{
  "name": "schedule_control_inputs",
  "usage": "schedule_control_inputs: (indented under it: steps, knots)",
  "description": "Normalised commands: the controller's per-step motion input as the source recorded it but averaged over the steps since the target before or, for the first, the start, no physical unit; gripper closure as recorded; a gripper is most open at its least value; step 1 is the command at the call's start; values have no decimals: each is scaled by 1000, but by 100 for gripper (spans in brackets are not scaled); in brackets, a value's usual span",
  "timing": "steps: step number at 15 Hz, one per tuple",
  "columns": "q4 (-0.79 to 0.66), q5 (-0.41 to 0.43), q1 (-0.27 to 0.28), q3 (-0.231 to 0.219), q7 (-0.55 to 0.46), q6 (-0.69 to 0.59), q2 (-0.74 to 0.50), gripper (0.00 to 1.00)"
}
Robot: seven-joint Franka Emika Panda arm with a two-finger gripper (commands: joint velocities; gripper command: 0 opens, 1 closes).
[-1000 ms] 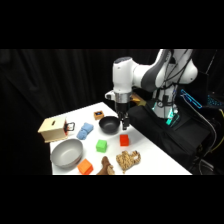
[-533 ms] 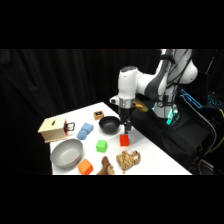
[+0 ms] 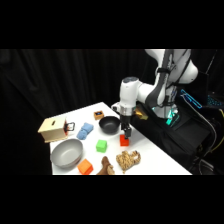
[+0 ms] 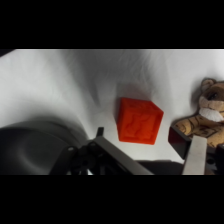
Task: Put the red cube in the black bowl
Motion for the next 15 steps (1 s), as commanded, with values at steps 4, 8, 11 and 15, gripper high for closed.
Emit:
schedule_control_inputs:
  steps: [4, 8, 11, 15]
  knots:
    - [151, -135, 386, -320, 294, 184, 241, 0]
    - [185, -83, 398, -252, 264, 82, 168, 0]
    - [183, -100, 288, -233, 235, 80, 249, 0]
    - [112, -54, 166, -215, 142, 91, 208, 0]
